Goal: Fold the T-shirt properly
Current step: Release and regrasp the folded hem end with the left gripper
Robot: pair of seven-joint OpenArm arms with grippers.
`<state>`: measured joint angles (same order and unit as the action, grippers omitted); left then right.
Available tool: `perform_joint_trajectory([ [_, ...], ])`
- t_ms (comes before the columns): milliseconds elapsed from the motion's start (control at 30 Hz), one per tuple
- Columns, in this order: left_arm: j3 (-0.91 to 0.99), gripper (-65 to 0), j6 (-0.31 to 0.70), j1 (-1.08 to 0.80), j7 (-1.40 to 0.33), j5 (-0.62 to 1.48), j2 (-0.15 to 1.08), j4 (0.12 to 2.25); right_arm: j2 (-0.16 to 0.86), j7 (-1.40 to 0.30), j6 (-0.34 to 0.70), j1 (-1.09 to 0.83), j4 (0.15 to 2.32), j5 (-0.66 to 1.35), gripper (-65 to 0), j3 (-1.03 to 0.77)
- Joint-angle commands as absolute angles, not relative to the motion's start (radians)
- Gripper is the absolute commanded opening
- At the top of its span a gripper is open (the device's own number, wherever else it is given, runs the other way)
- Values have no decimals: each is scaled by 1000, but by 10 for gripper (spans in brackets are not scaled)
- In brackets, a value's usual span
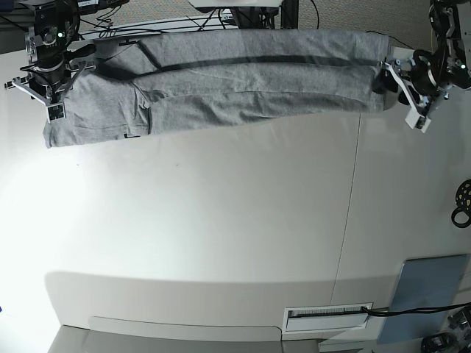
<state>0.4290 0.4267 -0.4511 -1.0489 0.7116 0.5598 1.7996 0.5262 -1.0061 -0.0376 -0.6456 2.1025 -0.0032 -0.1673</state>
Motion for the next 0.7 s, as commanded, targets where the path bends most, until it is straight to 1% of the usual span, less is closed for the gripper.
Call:
perform_joint_trajectory([
  [0,439,-221,414,-449,-1026,723,571,1807,540,-992,-49,-648,2119,-24,-550,-178],
  [133,439,-221,407,-449,-1019,719,524,1773,541,-989,-49,-648,2119,-23,-550,-178],
  [233,439,-221,381,-450,-996,721,482,1728,541,-986,-49,-648,2119,-23,-550,-178],
  [367,439,-221,381,-452,-996,766,457,1695,541,-978,-49,-648,2119,-24,-550,-179],
  [433,439,-239,377,-455,-1009,788,457,1684,541,-966,-50,-648,2119,-24,-550,-179],
  [500,439,-290,377,-455,-1040,802,457,1674,541,-958,-50,-648,2119,-24,-550,-179],
  [600,439,-404,377,-455,-1084,839,457,1665,541,-947,-50,-648,2119,-23,-550,-179],
  [667,439,-496,377,-455,-1084,842,457,1665,541,-940,-50,-648,2119,-24,-550,-179],
])
